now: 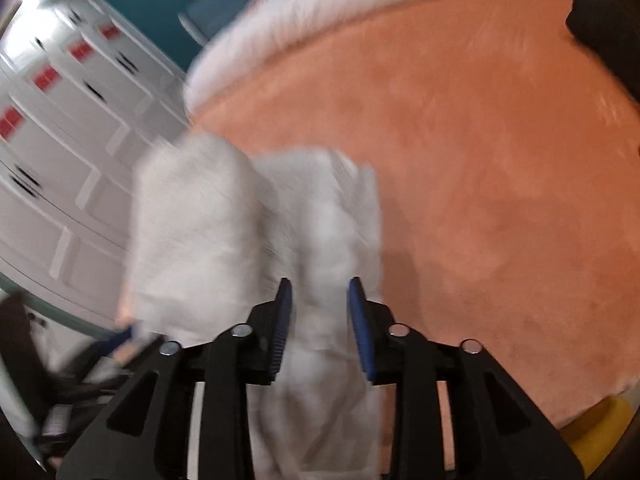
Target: Fold large clothes
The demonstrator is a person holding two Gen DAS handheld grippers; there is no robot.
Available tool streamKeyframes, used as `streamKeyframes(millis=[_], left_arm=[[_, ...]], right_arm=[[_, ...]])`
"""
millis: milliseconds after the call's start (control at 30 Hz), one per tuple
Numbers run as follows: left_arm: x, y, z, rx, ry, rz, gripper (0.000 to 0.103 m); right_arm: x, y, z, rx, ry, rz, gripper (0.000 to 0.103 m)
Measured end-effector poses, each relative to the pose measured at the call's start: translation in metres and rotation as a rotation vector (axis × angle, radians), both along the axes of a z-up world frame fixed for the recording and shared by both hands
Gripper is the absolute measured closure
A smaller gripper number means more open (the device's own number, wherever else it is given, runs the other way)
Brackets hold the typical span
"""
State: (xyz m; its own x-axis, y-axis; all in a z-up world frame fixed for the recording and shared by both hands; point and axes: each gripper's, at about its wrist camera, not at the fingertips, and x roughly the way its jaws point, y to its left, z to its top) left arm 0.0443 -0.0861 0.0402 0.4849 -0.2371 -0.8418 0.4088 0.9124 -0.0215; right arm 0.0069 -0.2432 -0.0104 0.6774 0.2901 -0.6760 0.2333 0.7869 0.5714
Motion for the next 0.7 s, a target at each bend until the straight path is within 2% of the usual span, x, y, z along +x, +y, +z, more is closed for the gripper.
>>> streamKeyframes(millis=[100,200,267,300,333,433,500,567,633,667,700], left_arm=[[0.000,-0.001,0.002,-0.005,0.003,0.014,0.032],[-0.003,0.006,0.010,-0.030,0.011,0.033,0.032],[-0.005,0.015,0.020,-0.041,-0.010,0.051,0.032],[-0.006,0.019,0.023,-0.038,-0.021,0.058,0.032],[-0.006,0.023,0.027,-0.035,-0.032,0.065,0.032],[-0.005,0.031,0.031,-0.029,-0.036,0.080,0.032],[-0.004,0.031,0.028,-0.025,-0.029,0.083,0.032],[-0.002,0.028,0.020,-0.007,-0.016,0.084,0.032],[-0.002,0.027,0.008,0.006,0.006,0.087,0.032],[-0.003,0.025,0.004,0.014,0.000,0.085,0.030],[-0.007,0.022,0.002,0.042,-0.033,0.073,0.029]], right_arm=[[0.009,0.013,0.016,0.040,-0.037,0.072,0.057],[0.034,0.038,0.005,-0.002,0.033,0.138,0.054],[0.042,0.051,-0.006,0.042,0.057,0.183,0.076],[0.044,0.052,-0.003,0.071,0.045,0.202,0.092],[0.043,0.052,0.004,0.078,0.018,0.200,0.098],[0.015,0.045,0.057,0.116,-0.175,0.183,0.100],[0.010,0.050,0.069,0.061,-0.178,0.158,0.100],[0.007,0.042,0.045,0.003,-0.078,0.125,0.100],[0.016,0.039,-0.012,0.013,0.087,0.109,0.099],[0.016,0.043,-0.031,0.033,0.117,0.096,0.099],[0.016,0.045,-0.037,0.049,0.112,0.087,0.099]])
